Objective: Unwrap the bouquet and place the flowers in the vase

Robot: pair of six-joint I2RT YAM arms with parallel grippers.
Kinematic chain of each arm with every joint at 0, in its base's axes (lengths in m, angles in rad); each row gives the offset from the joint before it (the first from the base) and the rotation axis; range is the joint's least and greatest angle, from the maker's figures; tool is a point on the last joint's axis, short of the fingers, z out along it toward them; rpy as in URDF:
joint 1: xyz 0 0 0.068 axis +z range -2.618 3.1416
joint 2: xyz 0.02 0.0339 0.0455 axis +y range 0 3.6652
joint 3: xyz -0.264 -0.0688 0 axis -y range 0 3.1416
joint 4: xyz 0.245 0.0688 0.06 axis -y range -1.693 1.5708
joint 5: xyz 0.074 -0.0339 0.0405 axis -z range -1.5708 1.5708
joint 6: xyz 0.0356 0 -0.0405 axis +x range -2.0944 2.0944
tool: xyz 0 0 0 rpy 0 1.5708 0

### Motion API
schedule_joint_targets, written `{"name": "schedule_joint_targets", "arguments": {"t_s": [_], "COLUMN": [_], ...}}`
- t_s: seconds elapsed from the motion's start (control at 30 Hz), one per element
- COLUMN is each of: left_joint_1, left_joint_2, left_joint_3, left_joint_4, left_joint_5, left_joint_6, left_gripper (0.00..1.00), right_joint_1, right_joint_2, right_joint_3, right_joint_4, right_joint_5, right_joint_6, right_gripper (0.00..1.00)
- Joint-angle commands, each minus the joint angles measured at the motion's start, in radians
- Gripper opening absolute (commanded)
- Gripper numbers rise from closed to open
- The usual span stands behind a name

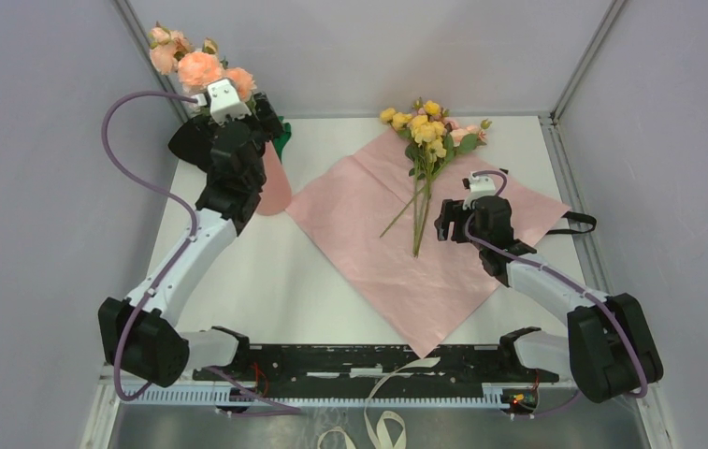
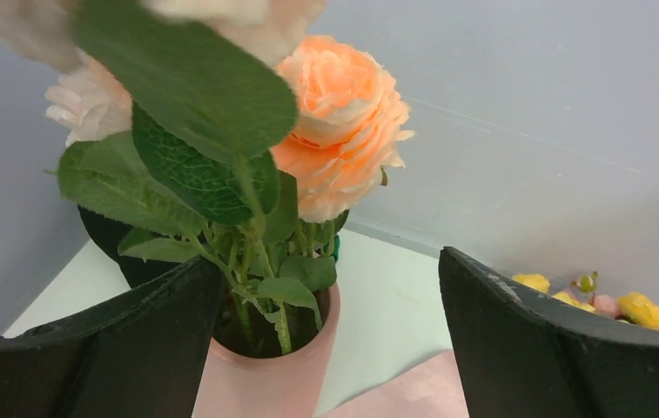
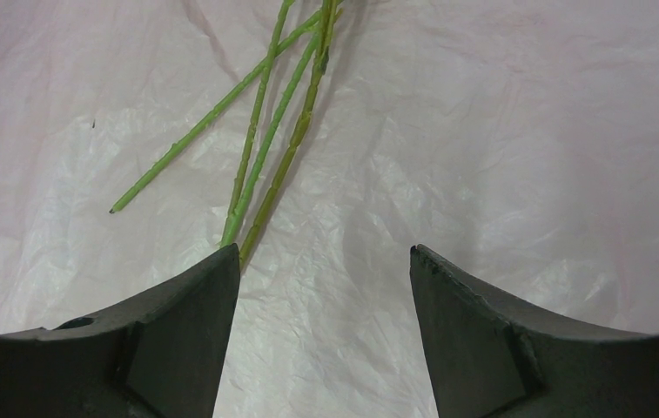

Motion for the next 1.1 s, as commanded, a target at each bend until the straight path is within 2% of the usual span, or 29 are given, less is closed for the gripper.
{"name": "schedule_joint_targets", "arguments": {"t_s": [0.0, 0.17, 0.3, 0.37, 0.63, 0.83, 0.97, 1.07], "left_joint_1": [-0.018, -0.033, -0.034, -0.035, -0.05, -0.138, -0.215, -0.25], "left_joint_2": [-0.034, -0.035, -0.028, -0.029, -0.053, -0.077, -0.019, 0.101], "left_joint_3": [0.088, 0.122, 0.18, 0.178, 0.159, 0.147, 0.146, 0.194], "left_joint_4": [-0.211, -0.379, -0.561, -0.596, -0.671, -0.717, -0.684, -0.661], "left_joint_5": [-0.024, -0.071, -0.149, -0.141, 0.011, 0.158, 0.275, 0.378], "left_joint_6": [-0.18, -0.265, -0.405, -0.436, -0.486, -0.512, -0.507, -0.474], "left_gripper": [0.98, 0.98, 1.0, 1.0, 1.0, 1.0, 1.0, 1.0], "right_joint_1": [-0.003, -0.001, 0.0, 0.0, 0.002, 0.003, 0.003, 0.002], "right_joint_2": [0.011, 0.028, 0.033, 0.037, 0.051, 0.059, 0.041, 0.005], "right_joint_3": [0.025, 0.031, 0.021, 0.021, 0.022, 0.025, 0.038, 0.054], "right_joint_4": [0.05, 0.061, 0.078, 0.083, 0.099, 0.107, 0.087, 0.057], "right_joint_5": [-0.011, -0.057, -0.064, -0.071, -0.078, -0.074, -0.028, 0.028], "right_joint_6": [0.014, 0.018, 0.026, 0.029, 0.035, 0.039, 0.035, 0.027], "right_gripper": [0.77, 0.77, 0.77, 0.77, 0.77, 0.77, 0.77, 0.78]}}
